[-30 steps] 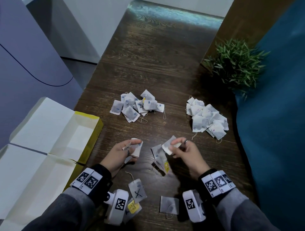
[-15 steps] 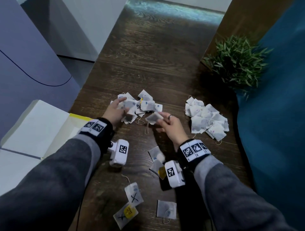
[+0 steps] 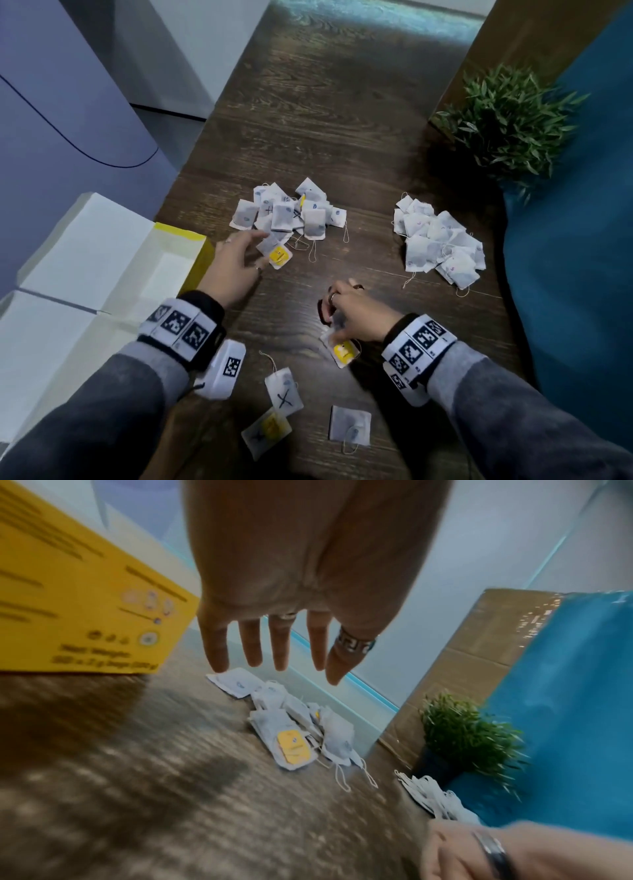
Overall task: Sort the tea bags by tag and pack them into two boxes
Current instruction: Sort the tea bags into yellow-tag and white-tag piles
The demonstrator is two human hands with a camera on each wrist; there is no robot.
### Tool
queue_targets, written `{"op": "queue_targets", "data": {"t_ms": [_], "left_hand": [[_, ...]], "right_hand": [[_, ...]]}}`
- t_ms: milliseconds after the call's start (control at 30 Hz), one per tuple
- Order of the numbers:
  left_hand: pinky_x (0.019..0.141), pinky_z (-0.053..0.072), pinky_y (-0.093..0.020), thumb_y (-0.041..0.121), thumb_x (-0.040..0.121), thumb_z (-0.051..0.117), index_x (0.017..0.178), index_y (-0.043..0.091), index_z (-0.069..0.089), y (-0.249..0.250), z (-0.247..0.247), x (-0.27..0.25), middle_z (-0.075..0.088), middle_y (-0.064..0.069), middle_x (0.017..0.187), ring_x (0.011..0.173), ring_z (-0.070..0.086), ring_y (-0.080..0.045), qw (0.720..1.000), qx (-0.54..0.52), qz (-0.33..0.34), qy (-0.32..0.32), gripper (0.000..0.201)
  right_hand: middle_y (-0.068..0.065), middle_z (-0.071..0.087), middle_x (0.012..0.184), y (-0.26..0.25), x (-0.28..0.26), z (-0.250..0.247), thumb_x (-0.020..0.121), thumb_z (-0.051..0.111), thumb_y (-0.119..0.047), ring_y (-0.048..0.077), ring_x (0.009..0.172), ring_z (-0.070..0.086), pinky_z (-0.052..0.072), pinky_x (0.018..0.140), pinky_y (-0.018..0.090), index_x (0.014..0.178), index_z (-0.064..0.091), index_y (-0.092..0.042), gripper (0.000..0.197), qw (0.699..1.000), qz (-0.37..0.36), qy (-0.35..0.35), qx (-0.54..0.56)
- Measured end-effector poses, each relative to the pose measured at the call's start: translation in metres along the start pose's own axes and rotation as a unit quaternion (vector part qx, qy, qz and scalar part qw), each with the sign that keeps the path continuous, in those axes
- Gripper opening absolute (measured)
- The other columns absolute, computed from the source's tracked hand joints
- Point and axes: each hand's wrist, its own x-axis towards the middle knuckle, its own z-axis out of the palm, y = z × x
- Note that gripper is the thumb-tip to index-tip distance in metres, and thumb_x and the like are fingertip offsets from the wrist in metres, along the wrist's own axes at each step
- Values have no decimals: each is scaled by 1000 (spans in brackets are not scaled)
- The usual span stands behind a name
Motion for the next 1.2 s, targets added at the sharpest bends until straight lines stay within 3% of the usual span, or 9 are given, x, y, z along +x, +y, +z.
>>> {"op": "queue_targets", "data": {"t_ms": [100,233,400,533,600,767,900,1000,1200], "left_hand": [[93,44,-24,8,87,59,121,20,57,0,2,-29,61,-2,114,104,57,-12,998,18,31,-44,36],[72,39,-1,8,88,56,118,22,58,-10,4,-56,64,6,104,88,57,5,992,42,25,-119,33],[62,41,-10,20,86,62,98,21,61,-25,6,-80,62,10,77,75,61,-13,987,51,-11,-151,12],[73,54,-28,47,66,78,85,24,61,-32,12,-96,70,3,73,70,64,-8,964,81,-54,-248,35],[76,54,-33,55,58,78,84,27,59,-31,17,-102,70,7,75,74,64,-8,951,134,-50,-275,43],[66,48,-32,61,50,78,95,32,46,-24,27,-107,62,10,86,79,57,-10,932,212,-5,-294,63],[63,38,-31,48,59,80,105,25,35,-18,43,-120,61,-1,99,87,57,-23,906,289,62,-302,68],[62,38,-32,30,69,77,115,20,32,-19,52,-126,63,-5,100,91,59,-27,902,307,92,-287,66],[61,48,-35,17,64,78,82,27,34,-34,57,-127,62,7,69,71,63,-19,935,167,60,-308,48]], "right_hand": [[8,66,89,-9,3,-10,75,68,-11,26,79,65,47,66,29,70,53,-21,19,999,24,-37,30],[-9,57,69,-14,18,-30,73,72,-7,9,64,53,37,53,16,70,57,-23,23,998,18,-38,36],[-5,57,67,-15,47,-54,72,72,0,12,67,53,44,70,27,66,56,-24,30,969,4,88,230],[-1,57,71,-14,69,-59,78,68,-1,15,71,54,46,76,32,68,54,-23,28,863,16,320,391],[-1,58,76,-15,74,-57,82,67,-16,13,72,53,45,73,29,77,56,-22,13,838,50,350,415],[-3,57,81,-17,50,-34,85,65,-17,9,72,50,40,69,21,93,58,-16,11,903,38,315,290],[4,65,94,-17,5,-7,83,68,-18,10,76,55,44,75,24,103,61,-12,21,973,-3,75,218],[-10,57,92,-15,-28,15,74,77,-23,1,74,51,40,68,17,113,60,-17,43,978,10,-97,182],[-7,41,107,-13,-65,58,56,86,-26,12,95,47,46,81,28,98,61,-28,49,992,-40,-118,6]]}}
